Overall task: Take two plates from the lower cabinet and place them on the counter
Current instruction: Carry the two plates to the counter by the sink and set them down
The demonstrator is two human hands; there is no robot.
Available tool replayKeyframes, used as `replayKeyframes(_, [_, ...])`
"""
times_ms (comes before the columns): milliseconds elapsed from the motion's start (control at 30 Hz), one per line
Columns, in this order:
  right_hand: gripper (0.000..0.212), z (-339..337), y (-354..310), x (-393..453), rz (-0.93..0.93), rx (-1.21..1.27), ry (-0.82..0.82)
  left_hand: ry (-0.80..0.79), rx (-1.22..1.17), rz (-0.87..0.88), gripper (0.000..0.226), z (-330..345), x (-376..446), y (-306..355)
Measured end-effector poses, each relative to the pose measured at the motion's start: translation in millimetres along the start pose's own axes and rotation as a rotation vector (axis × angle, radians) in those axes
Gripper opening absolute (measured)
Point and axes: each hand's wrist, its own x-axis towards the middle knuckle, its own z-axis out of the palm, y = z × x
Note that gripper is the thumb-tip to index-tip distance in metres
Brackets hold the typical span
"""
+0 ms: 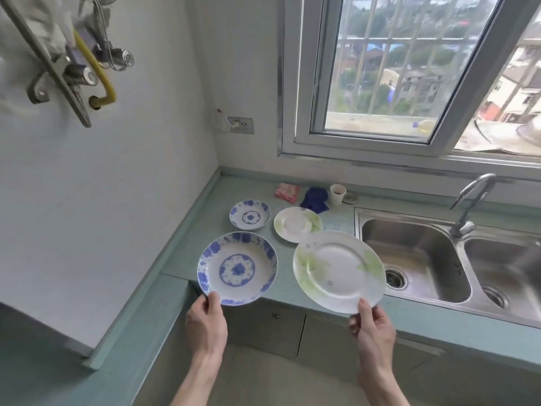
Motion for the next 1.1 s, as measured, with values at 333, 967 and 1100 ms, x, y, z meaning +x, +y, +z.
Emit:
replayKeyframes(333, [0.016,68,9,84,0.031,-0.017,0.006,-0.022,0.014,-0.031,0.045,66,86,22])
replayKeyframes(967, [0.023,192,64,216,0.148,0.058,0.139,-0.185,0.163,-0.225,0.044,182,303,5])
replayKeyframes(1100, [0.026,208,77,230,0.174,0.058,0.159,-0.206,0.192,-0.275,0.044,200,331,-9])
